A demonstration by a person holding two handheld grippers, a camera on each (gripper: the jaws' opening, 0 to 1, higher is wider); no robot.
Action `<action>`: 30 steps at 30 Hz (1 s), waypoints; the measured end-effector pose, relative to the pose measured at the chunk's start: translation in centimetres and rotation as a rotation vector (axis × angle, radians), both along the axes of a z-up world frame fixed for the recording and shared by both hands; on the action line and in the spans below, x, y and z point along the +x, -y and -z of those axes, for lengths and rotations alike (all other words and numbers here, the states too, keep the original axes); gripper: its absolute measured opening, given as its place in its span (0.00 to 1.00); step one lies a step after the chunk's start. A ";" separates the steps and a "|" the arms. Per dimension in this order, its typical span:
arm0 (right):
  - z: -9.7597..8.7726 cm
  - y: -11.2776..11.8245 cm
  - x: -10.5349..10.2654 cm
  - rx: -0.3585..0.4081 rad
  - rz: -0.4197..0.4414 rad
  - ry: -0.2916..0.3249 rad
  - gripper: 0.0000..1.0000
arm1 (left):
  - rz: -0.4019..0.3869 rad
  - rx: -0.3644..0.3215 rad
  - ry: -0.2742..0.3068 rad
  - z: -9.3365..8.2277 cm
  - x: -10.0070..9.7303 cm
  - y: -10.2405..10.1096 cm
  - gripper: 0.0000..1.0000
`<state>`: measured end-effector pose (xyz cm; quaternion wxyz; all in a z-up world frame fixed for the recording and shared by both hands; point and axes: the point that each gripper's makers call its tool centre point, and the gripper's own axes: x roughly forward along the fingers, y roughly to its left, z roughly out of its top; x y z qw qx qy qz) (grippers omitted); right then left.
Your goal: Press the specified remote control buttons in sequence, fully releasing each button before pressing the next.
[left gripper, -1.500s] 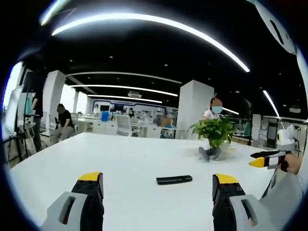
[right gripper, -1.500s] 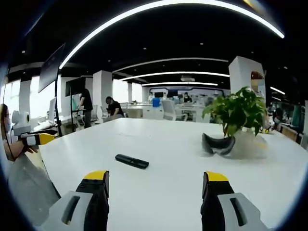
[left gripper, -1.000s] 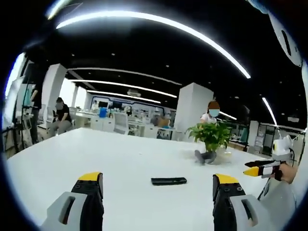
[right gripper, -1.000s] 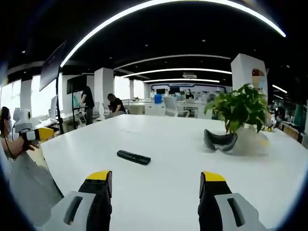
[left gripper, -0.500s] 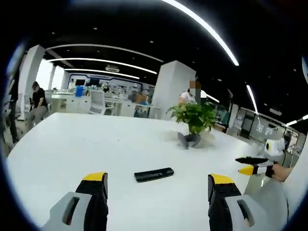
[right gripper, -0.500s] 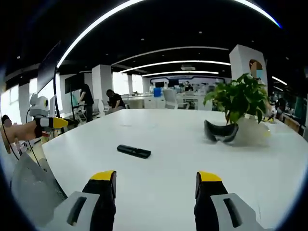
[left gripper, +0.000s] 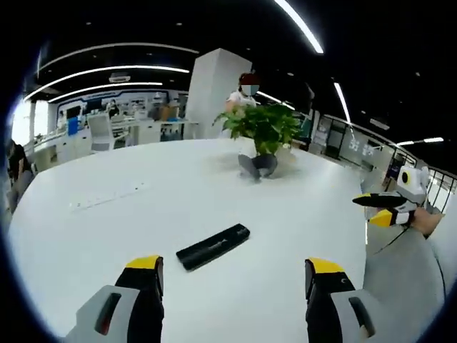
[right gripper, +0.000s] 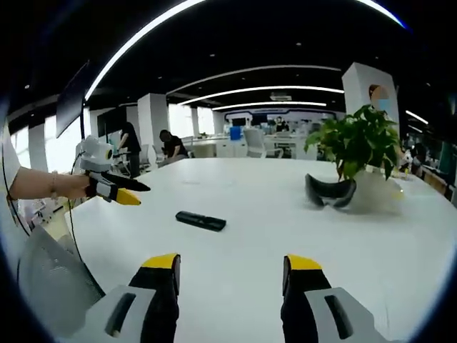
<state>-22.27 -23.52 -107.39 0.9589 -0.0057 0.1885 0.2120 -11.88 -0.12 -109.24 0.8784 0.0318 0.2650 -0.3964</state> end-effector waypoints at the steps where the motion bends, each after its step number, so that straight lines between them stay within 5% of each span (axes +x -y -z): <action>1: 0.1 0.0 0.0 -0.002 -0.001 -0.003 0.55 | 0.017 0.022 -0.013 0.5 0.3 0.0 0.84; 5: 0.2 -0.1 -0.1 -0.010 -0.005 -0.008 0.53 | 0.073 0.071 -0.045 1.9 1.0 0.3 0.84; 8: 0.2 -0.1 -0.1 -0.010 -0.006 -0.012 0.52 | 0.113 -0.027 -0.148 2.3 1.1 1.5 0.84; 13: 0.5 -0.2 -0.2 -0.010 -0.014 -0.026 0.50 | 0.134 0.029 -0.168 3.6 2.7 1.7 0.84; 20: 0.9 -0.5 -0.3 -0.019 -0.033 -0.043 0.47 | 0.230 0.190 -0.194 5.7 4.2 2.1 0.80; 30: 1.2 -0.6 -0.5 -0.016 -0.039 -0.064 0.41 | 0.502 0.576 -0.164 9.0 4.9 2.5 0.76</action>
